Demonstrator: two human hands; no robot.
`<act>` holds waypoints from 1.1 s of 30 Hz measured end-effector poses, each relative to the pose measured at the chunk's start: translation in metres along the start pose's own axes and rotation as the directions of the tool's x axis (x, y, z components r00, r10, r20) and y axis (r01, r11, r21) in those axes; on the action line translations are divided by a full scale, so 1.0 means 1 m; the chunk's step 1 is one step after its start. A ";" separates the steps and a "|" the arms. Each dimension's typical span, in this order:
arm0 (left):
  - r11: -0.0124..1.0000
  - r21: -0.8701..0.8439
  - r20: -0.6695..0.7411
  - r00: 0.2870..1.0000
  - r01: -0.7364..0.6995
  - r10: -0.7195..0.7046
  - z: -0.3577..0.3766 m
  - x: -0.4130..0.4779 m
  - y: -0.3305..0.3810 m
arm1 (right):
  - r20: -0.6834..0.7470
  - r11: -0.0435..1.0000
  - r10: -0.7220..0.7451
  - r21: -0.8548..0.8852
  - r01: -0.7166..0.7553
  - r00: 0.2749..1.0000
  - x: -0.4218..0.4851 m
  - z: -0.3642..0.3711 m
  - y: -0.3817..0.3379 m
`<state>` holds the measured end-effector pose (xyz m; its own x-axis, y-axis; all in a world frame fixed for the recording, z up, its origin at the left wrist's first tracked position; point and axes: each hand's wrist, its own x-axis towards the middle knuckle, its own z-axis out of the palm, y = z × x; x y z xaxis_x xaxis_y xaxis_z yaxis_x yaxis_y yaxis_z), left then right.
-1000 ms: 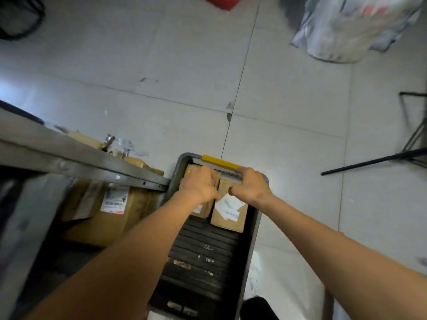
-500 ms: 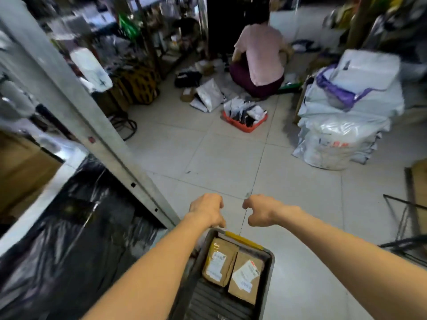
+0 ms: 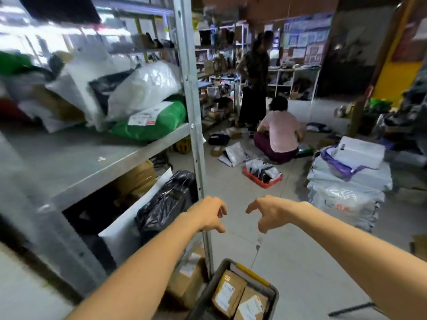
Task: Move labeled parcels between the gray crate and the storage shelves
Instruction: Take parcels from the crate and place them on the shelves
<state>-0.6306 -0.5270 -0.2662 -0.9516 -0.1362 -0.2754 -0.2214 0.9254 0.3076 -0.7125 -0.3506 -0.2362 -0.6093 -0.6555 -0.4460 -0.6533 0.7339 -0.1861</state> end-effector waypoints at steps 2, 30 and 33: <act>1.000 -0.021 -0.026 1.000 -0.001 0.001 -0.014 -0.040 -0.004 | -0.033 0.998 -0.058 -0.021 0.058 0.998 -0.030 -0.007 -0.026; 0.229 -0.526 -0.246 0.111 0.819 -0.963 0.023 -0.777 0.036 | 0.257 -0.131 -0.963 -0.201 0.971 -0.077 -0.363 0.077 -0.490; 0.075 -0.568 -0.258 -0.091 0.820 -0.962 0.039 -0.854 0.103 | 0.283 -0.312 -0.926 -0.199 0.929 -0.251 -0.433 0.107 -0.531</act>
<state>0.1678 -0.3014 -0.0350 0.2448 -0.9689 -0.0358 -0.9176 -0.2435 0.3143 -0.0540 -0.4376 -0.0377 0.8847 -0.4647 0.0366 -0.4513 -0.8736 -0.1821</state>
